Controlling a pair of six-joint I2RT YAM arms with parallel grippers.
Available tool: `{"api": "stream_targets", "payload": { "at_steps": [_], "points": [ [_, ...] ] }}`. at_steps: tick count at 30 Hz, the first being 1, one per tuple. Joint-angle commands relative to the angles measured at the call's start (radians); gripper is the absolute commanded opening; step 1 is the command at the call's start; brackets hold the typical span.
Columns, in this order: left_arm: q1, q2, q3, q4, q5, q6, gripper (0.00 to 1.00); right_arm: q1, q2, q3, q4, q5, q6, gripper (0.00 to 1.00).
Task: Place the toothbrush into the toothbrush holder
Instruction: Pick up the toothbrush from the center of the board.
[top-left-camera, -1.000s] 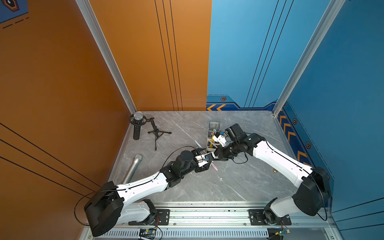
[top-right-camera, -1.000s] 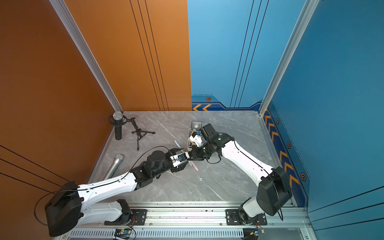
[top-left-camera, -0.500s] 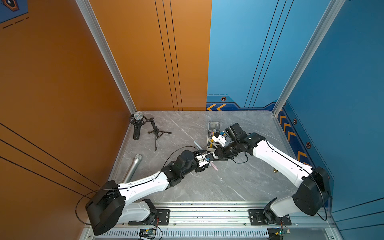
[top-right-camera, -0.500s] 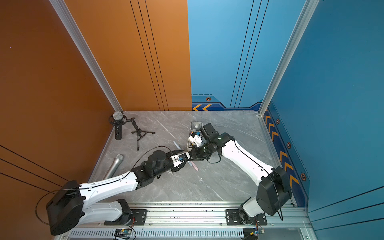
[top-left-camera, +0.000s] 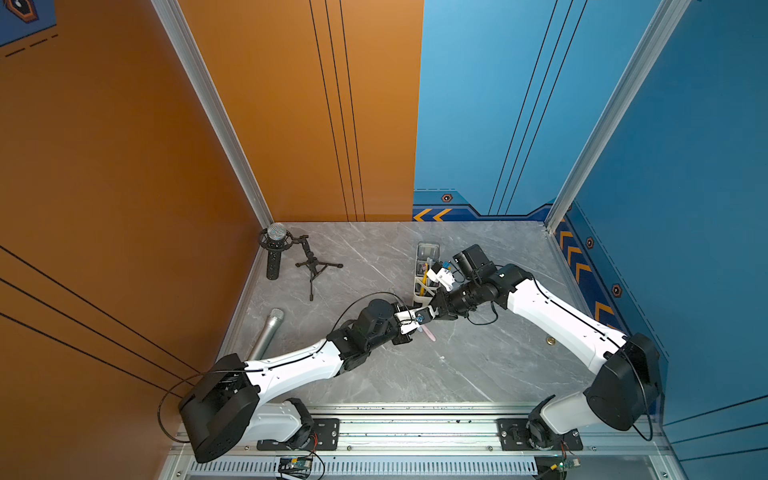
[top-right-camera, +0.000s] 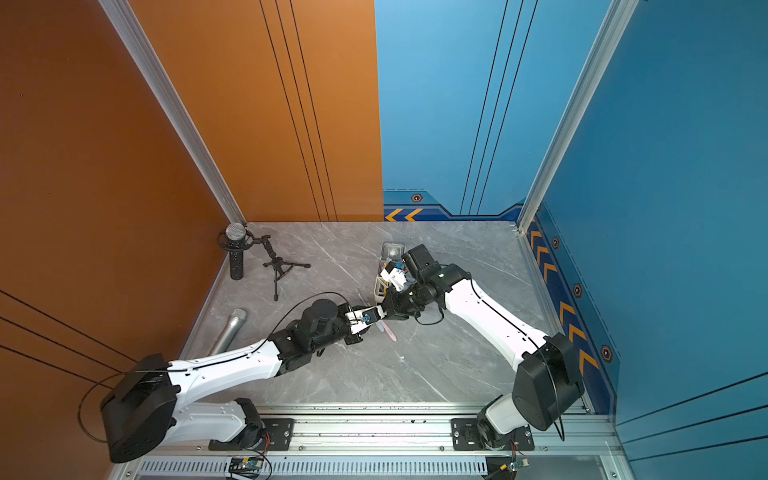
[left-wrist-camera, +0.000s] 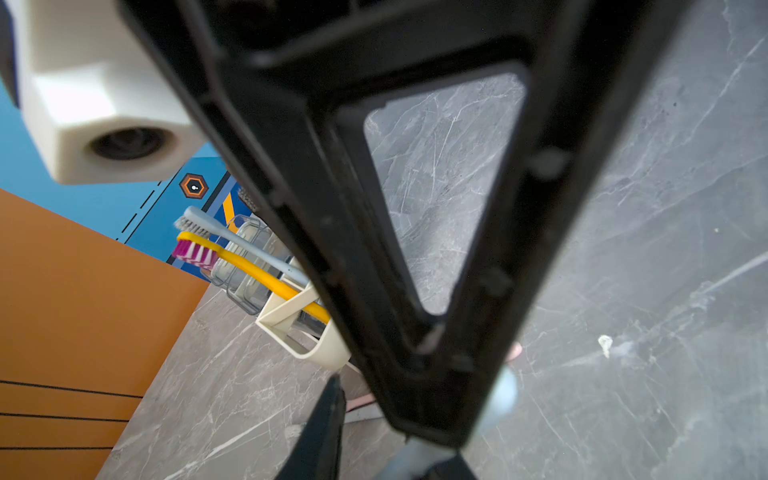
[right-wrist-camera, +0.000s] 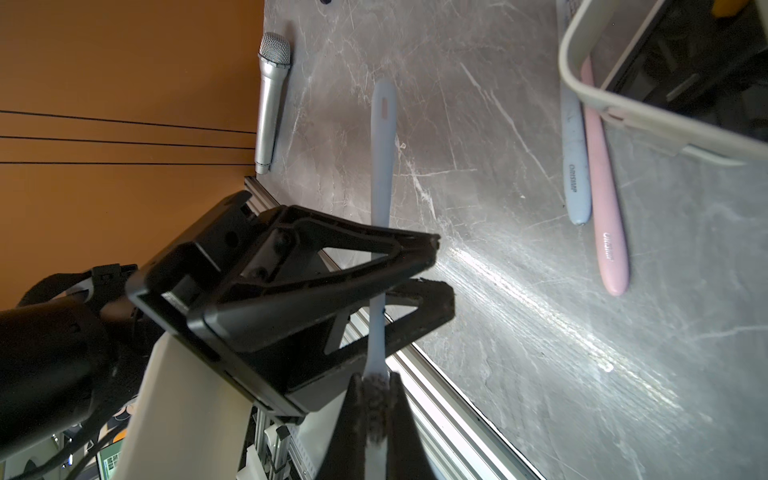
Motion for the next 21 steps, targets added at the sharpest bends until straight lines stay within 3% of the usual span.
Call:
{"api": "stream_targets", "payload": {
  "at_steps": [1, 4, 13, 21],
  "points": [
    [0.000, 0.003, 0.029, 0.027, 0.009, -0.019, 0.25, 0.012, 0.014, 0.022, 0.003, -0.063, 0.004, 0.00],
    [0.003, 0.012, 0.038, 0.027, 0.016, -0.025, 0.25, 0.012, 0.013, 0.023, 0.010, -0.065, 0.010, 0.00],
    [0.014, 0.044, 0.065, 0.027, 0.029, -0.045, 0.11, 0.008, 0.002, 0.006, 0.029, -0.072, 0.028, 0.00],
    [0.025, 0.011, 0.056, 0.028, 0.032, -0.069, 0.07, -0.021, -0.015, -0.030, 0.074, -0.076, 0.062, 0.00]
  ]
}}
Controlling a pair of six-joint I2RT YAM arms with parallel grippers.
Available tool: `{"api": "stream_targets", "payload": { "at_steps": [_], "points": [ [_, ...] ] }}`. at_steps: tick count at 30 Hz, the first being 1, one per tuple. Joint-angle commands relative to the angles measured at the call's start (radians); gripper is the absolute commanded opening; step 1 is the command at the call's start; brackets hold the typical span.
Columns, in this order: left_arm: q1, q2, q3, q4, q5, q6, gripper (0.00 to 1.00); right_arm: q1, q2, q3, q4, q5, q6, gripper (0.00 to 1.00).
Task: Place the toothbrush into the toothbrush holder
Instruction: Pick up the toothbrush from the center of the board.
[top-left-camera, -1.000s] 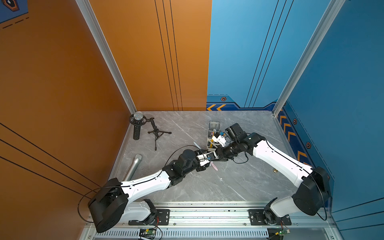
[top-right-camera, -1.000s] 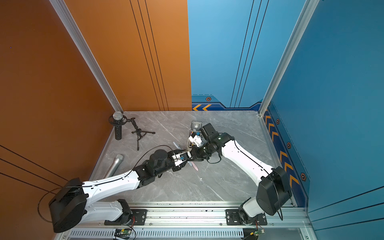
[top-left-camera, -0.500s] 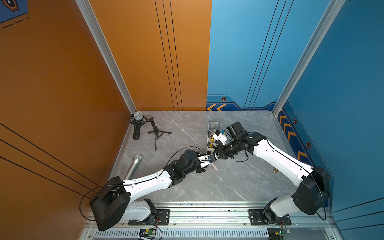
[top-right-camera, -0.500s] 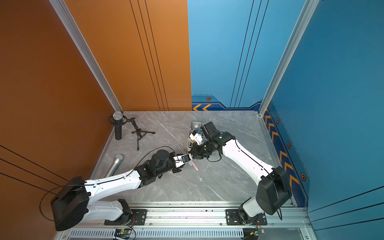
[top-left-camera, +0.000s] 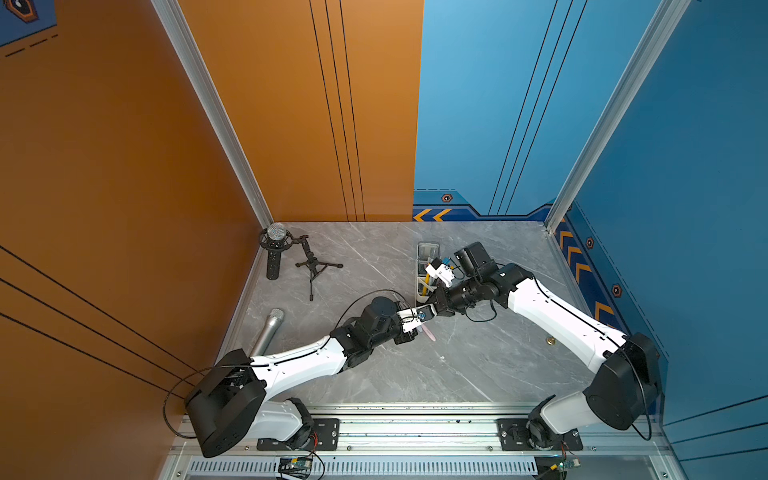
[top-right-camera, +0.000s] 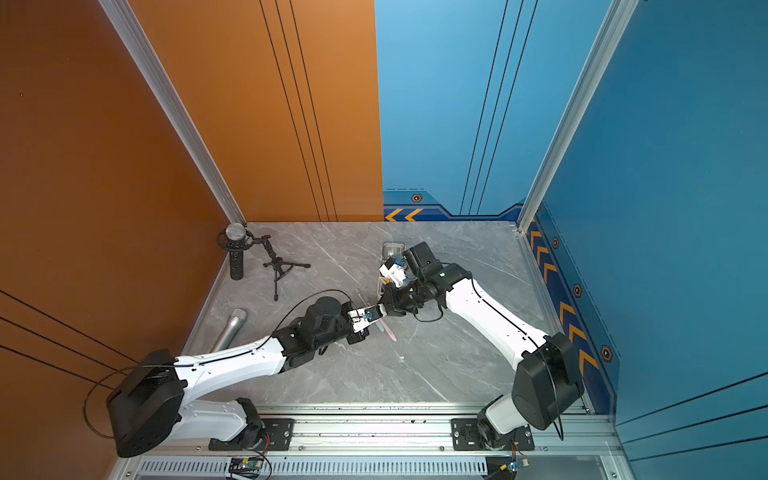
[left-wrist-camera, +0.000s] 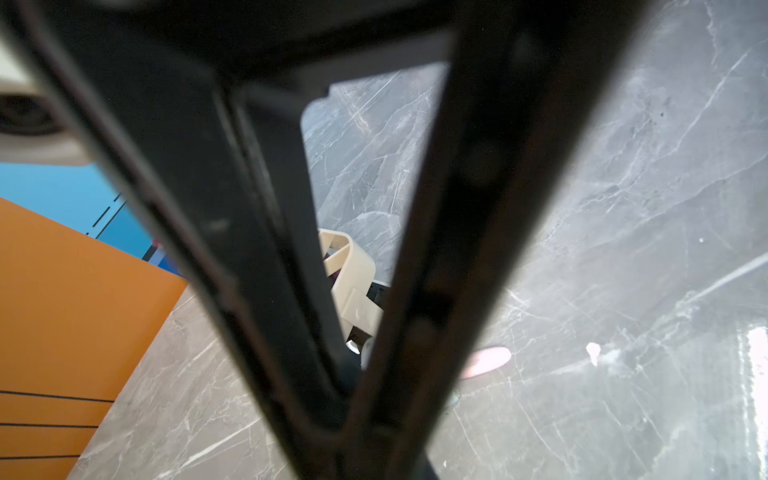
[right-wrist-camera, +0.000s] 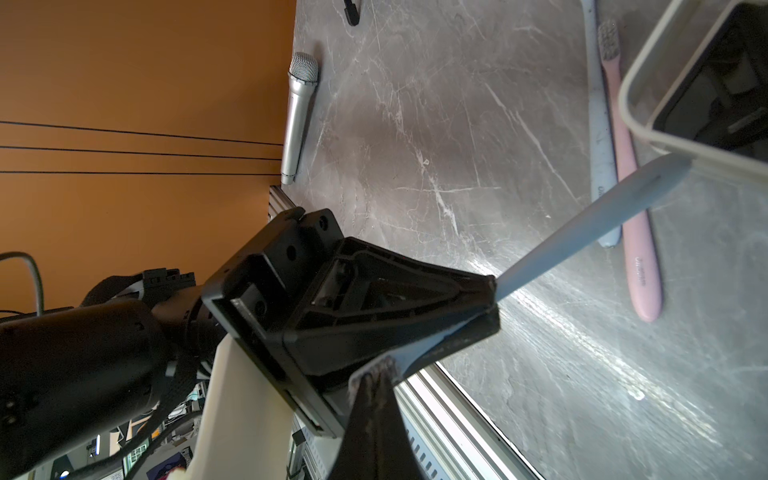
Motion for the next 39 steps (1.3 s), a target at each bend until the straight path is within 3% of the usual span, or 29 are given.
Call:
{"api": "stream_targets", "payload": {
  "at_steps": [1, 15, 17, 19, 22, 27, 34, 39],
  "points": [
    [0.013, -0.030, 0.031, 0.038, 0.001, -0.030, 0.07, -0.003, -0.016, -0.025, 0.009, -0.024, 0.025, 0.00],
    [0.027, -0.103, 0.005, 0.036, 0.028, -0.080, 0.03, -0.056, -0.080, -0.049, 0.034, 0.031, 0.029, 0.00],
    [0.034, -0.134, -0.009, 0.036, 0.054, -0.114, 0.03, -0.093, -0.103, -0.072, 0.037, 0.040, 0.026, 0.03],
    [0.048, -0.175, -0.025, 0.035, 0.088, -0.153, 0.03, -0.121, -0.132, -0.088, 0.037, 0.063, 0.006, 0.13],
    [0.068, -0.240, -0.052, 0.033, 0.138, -0.208, 0.04, -0.133, -0.193, -0.107, 0.030, 0.161, -0.048, 0.32],
    [0.124, -0.351, -0.067, 0.008, 0.263, -0.330, 0.05, -0.090, -0.269, -0.113, 0.008, 0.332, -0.176, 0.47],
    [0.154, -0.362, 0.031, -0.104, 0.417, -0.437, 0.06, 0.117, -0.297, -0.092, 0.008, 0.659, -0.343, 0.55],
    [0.163, -0.335, 0.084, -0.125, 0.486, -0.515, 0.06, 0.176, -0.334, -0.126, 0.070, 0.743, -0.432, 0.56]
  ]
}}
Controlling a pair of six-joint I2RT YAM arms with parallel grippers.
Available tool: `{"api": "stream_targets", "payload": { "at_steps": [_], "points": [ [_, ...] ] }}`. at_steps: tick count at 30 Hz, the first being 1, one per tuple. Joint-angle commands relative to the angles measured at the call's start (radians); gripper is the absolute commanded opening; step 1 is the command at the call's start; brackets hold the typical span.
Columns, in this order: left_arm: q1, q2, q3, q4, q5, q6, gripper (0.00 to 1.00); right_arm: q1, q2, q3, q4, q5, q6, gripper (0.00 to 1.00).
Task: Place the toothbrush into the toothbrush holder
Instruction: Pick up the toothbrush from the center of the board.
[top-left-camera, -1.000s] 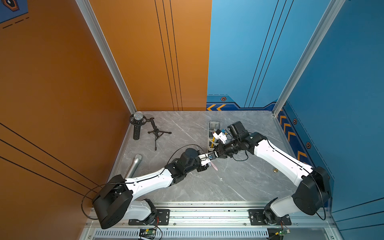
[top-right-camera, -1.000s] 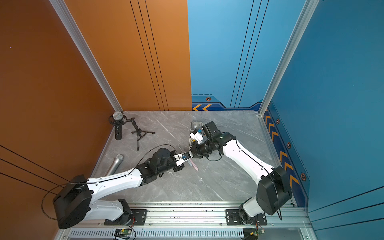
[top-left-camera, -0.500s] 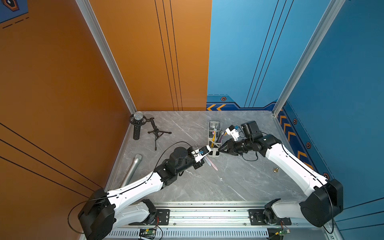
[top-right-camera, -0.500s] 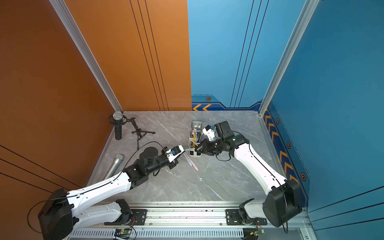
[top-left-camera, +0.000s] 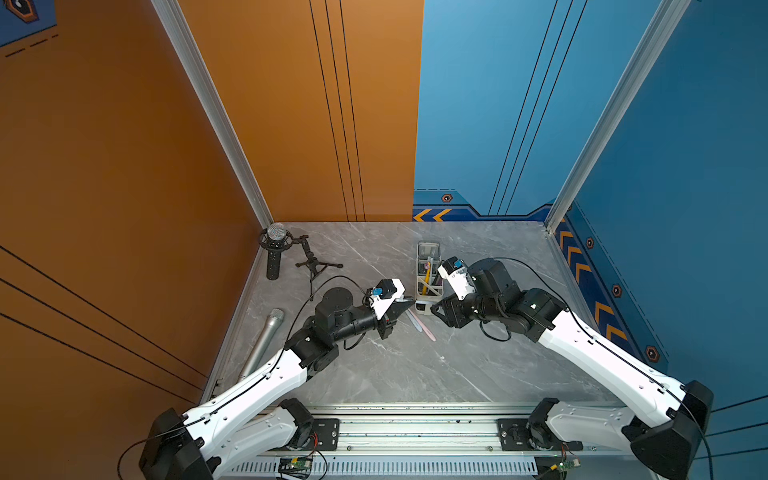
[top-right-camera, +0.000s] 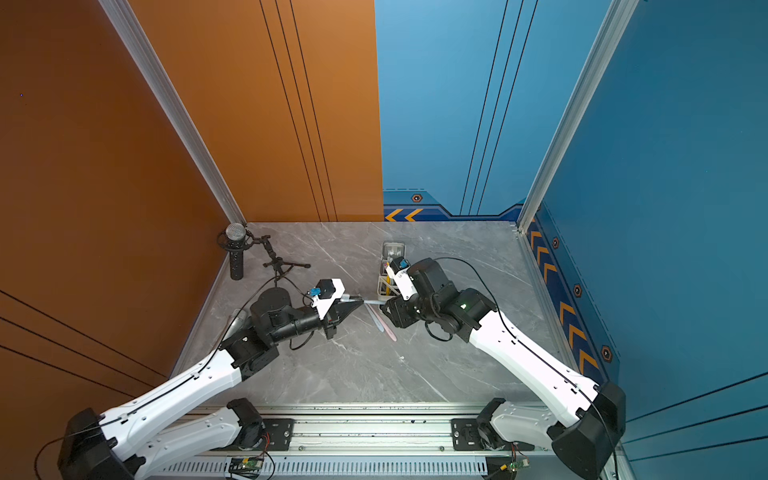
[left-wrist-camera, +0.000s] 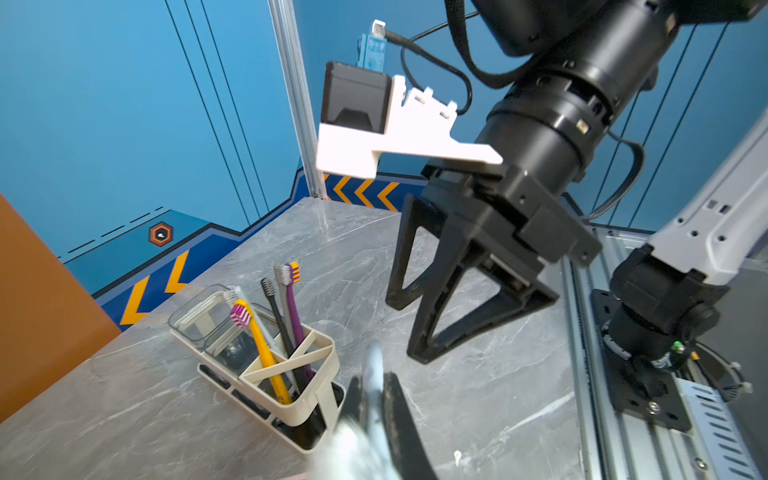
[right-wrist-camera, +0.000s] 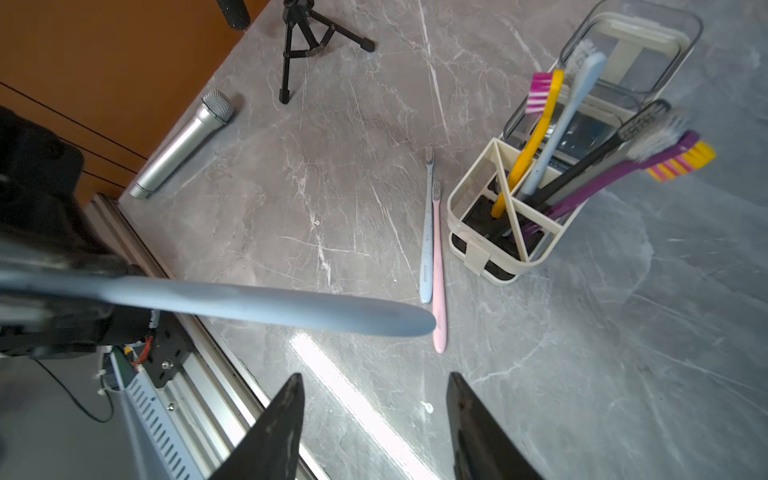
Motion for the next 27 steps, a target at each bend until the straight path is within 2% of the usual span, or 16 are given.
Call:
{"api": "stream_targets", "payload": {
  "at_steps": [1, 7, 16, 21, 27],
  "points": [
    [0.015, 0.008, 0.051, -0.040, 0.101, -0.079, 0.06, 0.010, -0.057, -0.032, 0.056, 0.113, -0.111, 0.56],
    [0.016, 0.028, 0.081, -0.077, 0.118, -0.093, 0.07, 0.016, -0.097, -0.068, 0.123, 0.071, -0.154, 0.56],
    [0.010, 0.064, 0.102, -0.078, 0.122, -0.110, 0.06, 0.035, -0.037, -0.058, 0.141, 0.047, -0.186, 0.48],
    [0.012, 0.064, 0.106, -0.077, 0.105, -0.107, 0.06, 0.057, -0.031, -0.060, 0.154, 0.036, -0.185, 0.47],
    [0.019, 0.075, 0.106, -0.077, 0.101, -0.108, 0.06, 0.053, -0.097, -0.102, 0.184, 0.052, -0.158, 0.46]
  ]
}}
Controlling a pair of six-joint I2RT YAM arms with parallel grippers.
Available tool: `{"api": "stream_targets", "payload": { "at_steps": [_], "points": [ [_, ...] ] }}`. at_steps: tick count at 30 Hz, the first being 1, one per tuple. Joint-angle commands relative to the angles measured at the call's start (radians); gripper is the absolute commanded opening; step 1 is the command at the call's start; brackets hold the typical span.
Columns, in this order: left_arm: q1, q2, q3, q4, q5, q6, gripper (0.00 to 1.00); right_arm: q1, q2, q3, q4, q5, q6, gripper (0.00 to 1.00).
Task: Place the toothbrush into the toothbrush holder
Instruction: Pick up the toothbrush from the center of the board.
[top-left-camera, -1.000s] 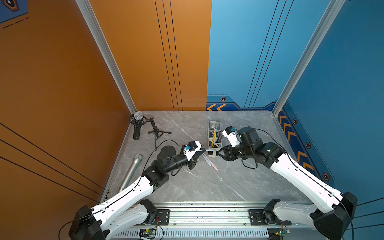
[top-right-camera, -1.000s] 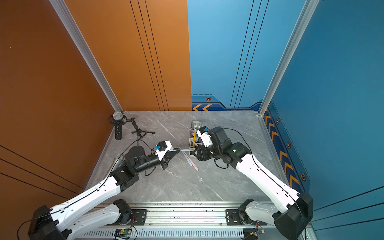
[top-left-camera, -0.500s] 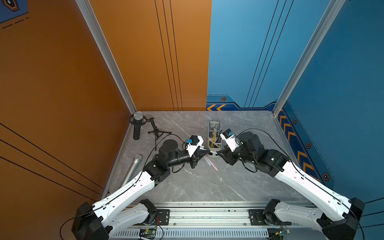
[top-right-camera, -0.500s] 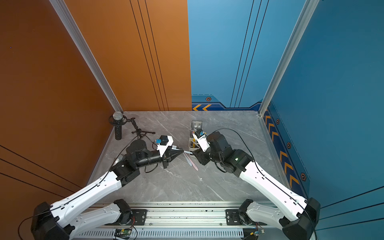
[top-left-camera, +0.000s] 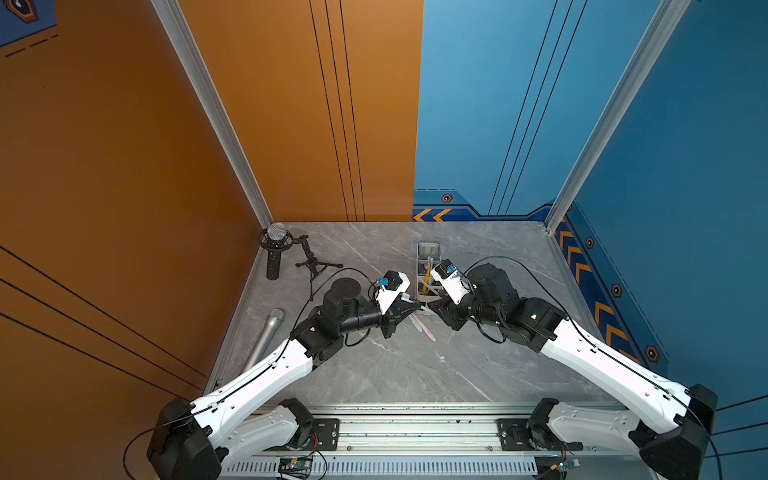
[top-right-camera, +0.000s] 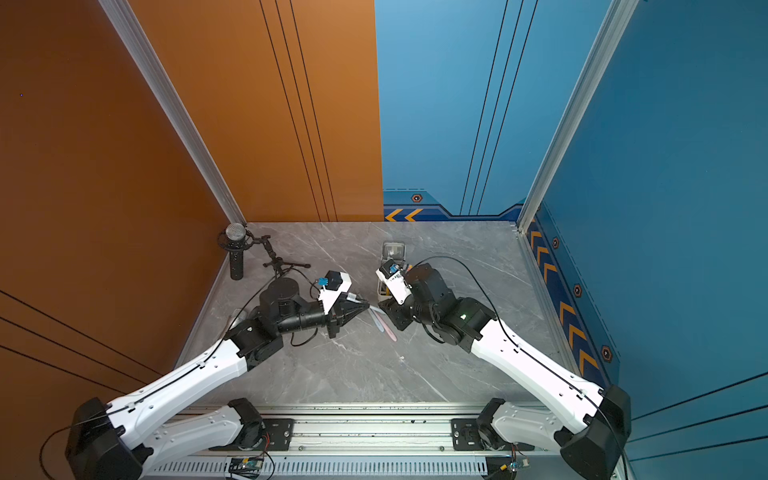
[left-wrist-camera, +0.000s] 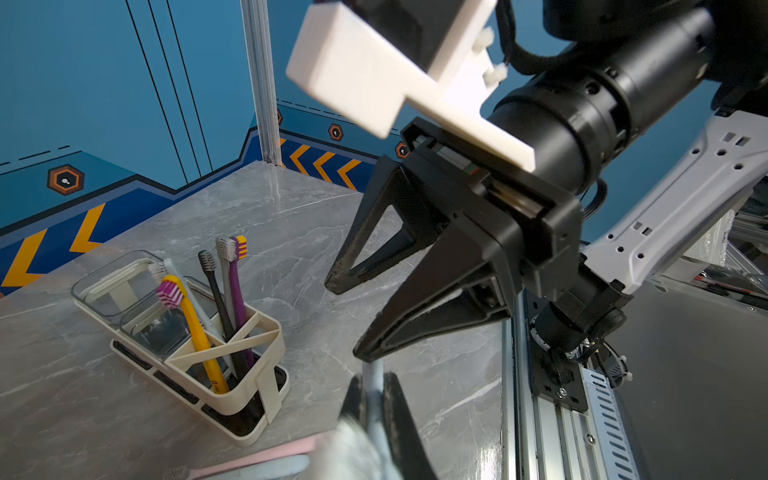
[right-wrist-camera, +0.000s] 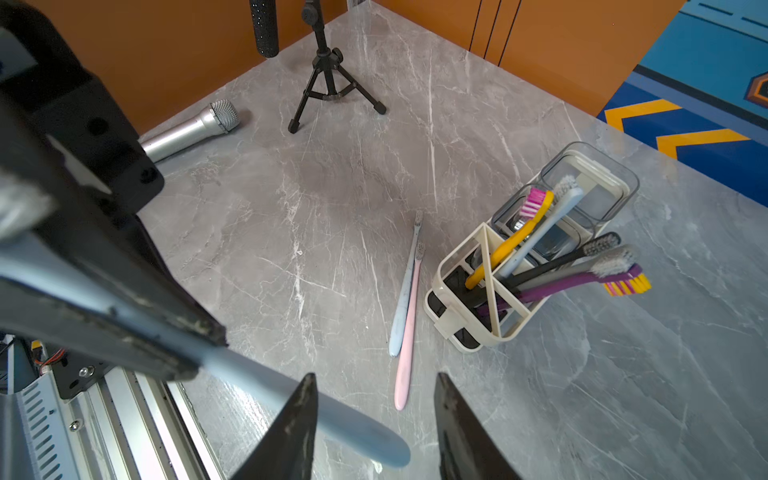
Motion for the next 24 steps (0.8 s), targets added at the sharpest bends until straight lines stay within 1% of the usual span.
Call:
{"api": "stream_targets", "payload": {
  "at_steps": [1, 5, 9, 12, 20, 22, 24],
  "points": [
    [0.010, 0.004, 0.039, 0.018, 0.007, -0.009, 0.06, -0.001, -0.061, -0.041, 0.024, -0.022, 0.015, 0.46],
    [0.010, 0.006, 0.045, 0.019, 0.002, -0.014, 0.05, -0.005, -0.093, -0.080, 0.032, -0.066, 0.012, 0.47],
    [0.012, 0.018, 0.056, 0.018, -0.004, -0.024, 0.05, -0.001, -0.086, -0.094, 0.039, -0.121, 0.036, 0.47],
    [0.013, 0.030, 0.065, 0.019, 0.018, -0.033, 0.05, 0.004, -0.076, -0.091, 0.041, -0.102, 0.031, 0.47],
    [0.005, 0.031, 0.071, 0.019, 0.050, -0.039, 0.05, 0.004, -0.028, -0.085, 0.086, -0.097, 0.019, 0.46],
    [0.003, 0.034, 0.070, 0.018, 0.056, -0.045, 0.04, 0.005, -0.012, -0.074, 0.090, -0.102, 0.015, 0.44],
    [0.000, 0.041, 0.076, 0.018, 0.062, -0.050, 0.05, 0.004, 0.002, -0.067, 0.102, -0.115, 0.013, 0.34]
  ]
}}
